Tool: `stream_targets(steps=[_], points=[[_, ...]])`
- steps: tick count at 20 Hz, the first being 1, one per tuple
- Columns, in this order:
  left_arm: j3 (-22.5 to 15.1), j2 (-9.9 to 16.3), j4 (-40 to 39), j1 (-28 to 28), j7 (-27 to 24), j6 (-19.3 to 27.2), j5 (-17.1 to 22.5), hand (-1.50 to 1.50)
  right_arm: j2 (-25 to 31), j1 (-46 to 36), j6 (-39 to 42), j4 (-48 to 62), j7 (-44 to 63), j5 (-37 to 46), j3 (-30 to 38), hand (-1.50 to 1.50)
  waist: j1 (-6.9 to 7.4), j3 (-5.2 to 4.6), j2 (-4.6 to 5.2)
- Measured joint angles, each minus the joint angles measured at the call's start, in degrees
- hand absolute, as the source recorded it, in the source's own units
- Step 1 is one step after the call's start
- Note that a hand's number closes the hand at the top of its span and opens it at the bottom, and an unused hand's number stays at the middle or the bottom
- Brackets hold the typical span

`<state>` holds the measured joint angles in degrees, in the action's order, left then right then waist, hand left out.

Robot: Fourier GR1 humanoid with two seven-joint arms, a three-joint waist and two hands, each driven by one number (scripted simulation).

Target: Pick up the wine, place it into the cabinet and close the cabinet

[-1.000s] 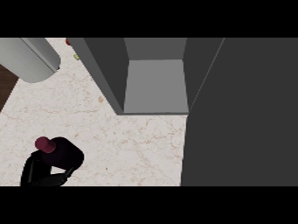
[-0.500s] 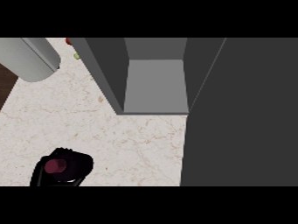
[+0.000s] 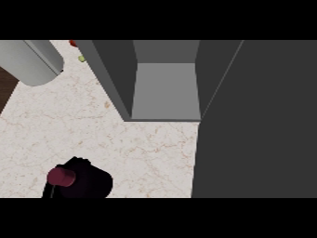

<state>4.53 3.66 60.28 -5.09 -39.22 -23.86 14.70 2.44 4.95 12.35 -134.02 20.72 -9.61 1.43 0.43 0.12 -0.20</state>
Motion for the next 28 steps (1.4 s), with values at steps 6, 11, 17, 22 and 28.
stream_targets(steps=[6, 11, 17, 22, 28], points=[[-5.0, -2.1, 20.0, -7.8, 10.4, 2.4, 3.9, 1.50, -0.2, -0.7, -0.7, -1.0, 1.8, 0.6, -1.2, -1.50, -0.02, -0.05, 0.04], [-8.9, -3.1, 30.3, -8.8, 17.2, 7.3, 5.7, 1.50, -1.0, 0.8, -0.4, -0.8, 0.6, 1.8, -2.8, -1.50, -0.24, -0.09, 0.09], [-12.9, -3.5, 38.1, -4.6, 24.0, 17.0, 6.8, 1.50, -0.9, 1.1, -0.4, -0.9, 0.3, 2.0, -3.1, -1.50, -0.43, -0.10, 0.13], [-16.2, -3.6, 38.5, 2.4, 28.3, 25.2, 7.3, 1.50, -1.1, 3.4, 0.9, -0.3, -2.1, 1.7, -3.0, -1.50, -0.61, -0.11, 0.16], [-15.7, -3.6, 33.1, 12.6, 29.6, 30.9, 6.4, 1.50, -1.2, 2.3, 0.3, -0.3, -1.5, 1.7, -2.6, -1.50, -0.68, -0.11, 0.19]])
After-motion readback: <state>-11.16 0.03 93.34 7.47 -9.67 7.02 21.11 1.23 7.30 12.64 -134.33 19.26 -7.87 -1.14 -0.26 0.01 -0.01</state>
